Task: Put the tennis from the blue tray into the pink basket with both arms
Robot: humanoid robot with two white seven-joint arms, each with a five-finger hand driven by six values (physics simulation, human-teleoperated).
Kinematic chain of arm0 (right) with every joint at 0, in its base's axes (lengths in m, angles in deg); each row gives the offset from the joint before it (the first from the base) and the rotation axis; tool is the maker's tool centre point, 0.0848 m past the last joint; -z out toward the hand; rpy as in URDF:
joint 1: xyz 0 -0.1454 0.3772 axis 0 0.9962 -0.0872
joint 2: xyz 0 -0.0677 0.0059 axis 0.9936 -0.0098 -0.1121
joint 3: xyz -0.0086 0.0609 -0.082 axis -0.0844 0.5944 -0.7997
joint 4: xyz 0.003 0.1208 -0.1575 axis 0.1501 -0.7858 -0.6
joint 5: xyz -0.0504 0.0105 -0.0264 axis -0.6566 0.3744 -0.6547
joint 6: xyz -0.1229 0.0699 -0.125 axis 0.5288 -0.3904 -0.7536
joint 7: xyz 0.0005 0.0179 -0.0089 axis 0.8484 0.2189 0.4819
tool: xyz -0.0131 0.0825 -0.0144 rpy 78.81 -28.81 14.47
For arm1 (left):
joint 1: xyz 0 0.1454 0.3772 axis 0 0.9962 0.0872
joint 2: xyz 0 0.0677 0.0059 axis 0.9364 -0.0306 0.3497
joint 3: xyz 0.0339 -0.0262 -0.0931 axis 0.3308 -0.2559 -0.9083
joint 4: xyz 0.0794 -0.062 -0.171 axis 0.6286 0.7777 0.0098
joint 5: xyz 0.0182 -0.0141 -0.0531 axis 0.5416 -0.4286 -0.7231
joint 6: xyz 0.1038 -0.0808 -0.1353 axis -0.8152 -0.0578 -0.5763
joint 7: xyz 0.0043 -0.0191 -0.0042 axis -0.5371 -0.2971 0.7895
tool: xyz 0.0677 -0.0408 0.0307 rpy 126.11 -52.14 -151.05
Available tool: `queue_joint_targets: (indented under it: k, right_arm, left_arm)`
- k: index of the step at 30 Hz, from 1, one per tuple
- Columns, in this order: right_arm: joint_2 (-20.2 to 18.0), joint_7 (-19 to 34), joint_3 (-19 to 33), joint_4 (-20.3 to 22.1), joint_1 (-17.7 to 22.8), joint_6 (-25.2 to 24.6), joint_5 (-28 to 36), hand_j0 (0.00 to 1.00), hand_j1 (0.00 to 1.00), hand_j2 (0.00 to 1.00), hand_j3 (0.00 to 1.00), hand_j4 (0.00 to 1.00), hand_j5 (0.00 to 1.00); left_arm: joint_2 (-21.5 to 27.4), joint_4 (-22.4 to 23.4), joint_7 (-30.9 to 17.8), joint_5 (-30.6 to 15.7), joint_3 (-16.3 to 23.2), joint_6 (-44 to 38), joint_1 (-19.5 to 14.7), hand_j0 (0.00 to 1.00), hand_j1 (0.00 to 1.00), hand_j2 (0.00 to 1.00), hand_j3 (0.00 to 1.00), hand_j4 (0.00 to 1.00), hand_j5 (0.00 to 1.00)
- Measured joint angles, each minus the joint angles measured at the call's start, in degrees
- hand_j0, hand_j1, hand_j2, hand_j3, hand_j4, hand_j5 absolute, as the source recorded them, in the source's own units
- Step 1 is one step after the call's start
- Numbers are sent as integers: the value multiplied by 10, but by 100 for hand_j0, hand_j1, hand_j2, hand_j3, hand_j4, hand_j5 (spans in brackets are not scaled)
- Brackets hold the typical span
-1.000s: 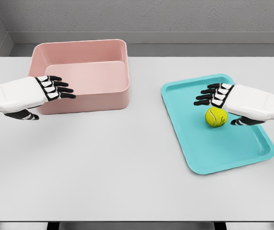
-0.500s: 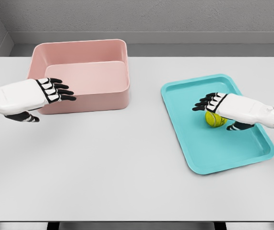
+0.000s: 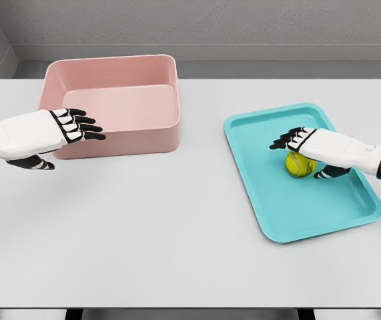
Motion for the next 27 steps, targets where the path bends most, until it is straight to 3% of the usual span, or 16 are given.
queue_joint_targets:
  k: [11, 16, 27]
  right_arm:
    - [6, 5, -8, -4, 0, 0, -15, 81, 81, 81, 81, 81, 81]
    - [6, 5, -8, -9, 0, 0, -19, 79, 79, 79, 79, 79, 79]
    - [6, 5, -7, -13, 1, 0, -26, 57, 57, 57, 57, 57, 57]
  left_arm:
    - [0, 0, 0, 0, 0, 0, 1, 100, 100, 100, 100, 100, 100]
    - [1, 0, 0, 0, 0, 0, 1, 100, 100, 100, 100, 100, 100]
    - [1, 0, 0, -1, -1, 0, 1, 100, 100, 100, 100, 100, 100]
